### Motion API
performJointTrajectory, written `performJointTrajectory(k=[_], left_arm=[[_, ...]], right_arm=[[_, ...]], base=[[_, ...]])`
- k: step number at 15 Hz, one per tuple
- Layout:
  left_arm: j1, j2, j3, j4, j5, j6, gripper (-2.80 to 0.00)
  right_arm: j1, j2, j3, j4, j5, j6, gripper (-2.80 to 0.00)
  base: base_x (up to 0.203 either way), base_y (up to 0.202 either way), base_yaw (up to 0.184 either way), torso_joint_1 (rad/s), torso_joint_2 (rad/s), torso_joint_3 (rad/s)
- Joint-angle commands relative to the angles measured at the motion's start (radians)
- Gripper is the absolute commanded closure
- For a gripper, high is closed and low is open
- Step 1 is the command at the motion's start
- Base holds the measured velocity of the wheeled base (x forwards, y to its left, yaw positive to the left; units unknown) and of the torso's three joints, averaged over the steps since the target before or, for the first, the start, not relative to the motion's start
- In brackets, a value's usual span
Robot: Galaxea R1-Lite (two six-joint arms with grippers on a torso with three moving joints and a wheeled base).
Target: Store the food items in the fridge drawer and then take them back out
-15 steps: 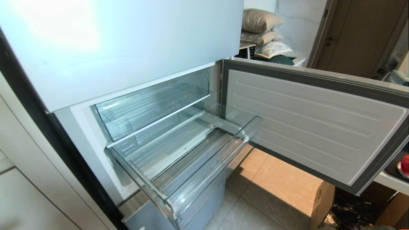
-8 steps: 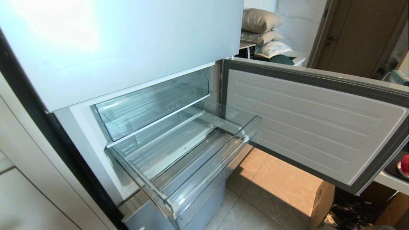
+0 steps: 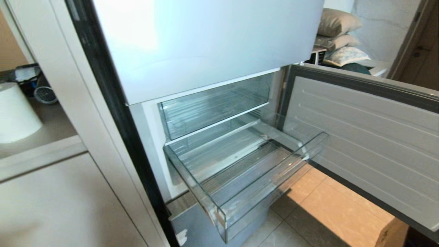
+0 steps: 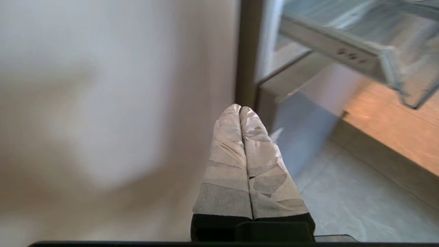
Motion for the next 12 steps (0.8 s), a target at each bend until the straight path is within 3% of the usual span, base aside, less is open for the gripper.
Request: performJointTrajectory(k=[1,12], left_arm=[[0.0,0.0,0.0,0.001,0.0,0.0,0.0],[0.0,0.0,0.0,0.001,0.0,0.0,0.0]], right_arm=[[0.0,0.003,0.002,0.001,0.001,-0.002,0.0],[0.002,0.047,0.0,0.002,0.008,0.005,0.0]], base=[[0.004,-0.008,0.178,-0.001,0.0,0.006],[0.002,-0.008,0.169,0.002,0.0,0.003]])
